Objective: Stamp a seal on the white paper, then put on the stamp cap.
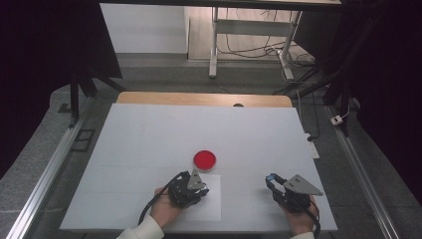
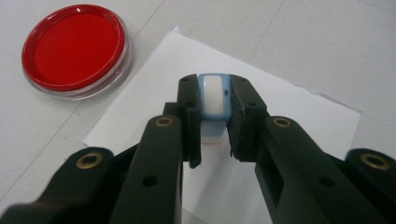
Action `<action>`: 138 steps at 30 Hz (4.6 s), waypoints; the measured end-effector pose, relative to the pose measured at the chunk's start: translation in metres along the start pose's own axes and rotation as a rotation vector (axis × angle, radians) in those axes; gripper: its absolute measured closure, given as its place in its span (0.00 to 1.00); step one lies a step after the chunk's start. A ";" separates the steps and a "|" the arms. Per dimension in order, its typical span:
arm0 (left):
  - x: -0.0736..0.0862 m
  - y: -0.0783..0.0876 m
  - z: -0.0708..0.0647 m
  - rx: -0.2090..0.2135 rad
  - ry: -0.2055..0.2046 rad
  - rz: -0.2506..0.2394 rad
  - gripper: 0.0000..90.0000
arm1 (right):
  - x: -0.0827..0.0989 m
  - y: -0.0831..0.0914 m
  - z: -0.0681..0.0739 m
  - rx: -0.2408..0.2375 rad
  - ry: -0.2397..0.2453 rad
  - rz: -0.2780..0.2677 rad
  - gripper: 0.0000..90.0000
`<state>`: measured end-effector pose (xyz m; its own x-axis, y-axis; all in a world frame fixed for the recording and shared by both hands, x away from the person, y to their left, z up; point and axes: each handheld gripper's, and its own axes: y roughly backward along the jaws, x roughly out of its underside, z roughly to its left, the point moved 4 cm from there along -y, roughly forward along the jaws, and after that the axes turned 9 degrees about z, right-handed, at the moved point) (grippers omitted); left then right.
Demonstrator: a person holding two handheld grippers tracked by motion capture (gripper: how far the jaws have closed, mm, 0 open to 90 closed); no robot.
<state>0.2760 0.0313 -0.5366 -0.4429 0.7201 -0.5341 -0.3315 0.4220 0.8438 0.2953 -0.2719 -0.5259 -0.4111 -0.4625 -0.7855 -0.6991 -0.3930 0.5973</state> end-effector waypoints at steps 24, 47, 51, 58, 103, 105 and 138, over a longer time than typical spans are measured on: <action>0.002 0.001 0.003 0.025 0.027 -0.030 0.85 | 0.001 0.000 -0.001 0.004 -0.005 0.002 0.72; 0.003 0.032 0.019 0.077 0.143 -0.193 0.84 | 0.001 0.000 -0.002 0.001 -0.005 0.001 0.72; 0.006 0.040 0.024 0.092 0.163 -0.226 0.84 | 0.001 0.000 -0.002 0.000 -0.005 0.002 0.72; 0.012 0.052 0.032 0.101 0.188 -0.259 0.84 | 0.001 -0.001 -0.002 0.001 -0.003 0.003 0.72; 0.019 0.071 0.052 0.114 0.221 -0.327 0.84 | -0.004 -0.004 0.010 -0.032 0.020 -0.003 0.72; 0.018 0.070 0.051 0.113 0.220 -0.324 0.84 | -0.005 -0.004 0.011 -0.043 0.016 -0.010 0.72; 0.014 0.069 0.050 0.121 0.224 -0.329 0.84 | -0.024 -0.025 0.052 -0.139 0.046 -0.020 0.72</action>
<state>0.2883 0.0975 -0.4835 -0.5049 0.4039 -0.7628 -0.3908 0.6810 0.6193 0.2917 -0.2096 -0.5307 -0.3689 -0.4880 -0.7911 -0.6179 -0.5070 0.6009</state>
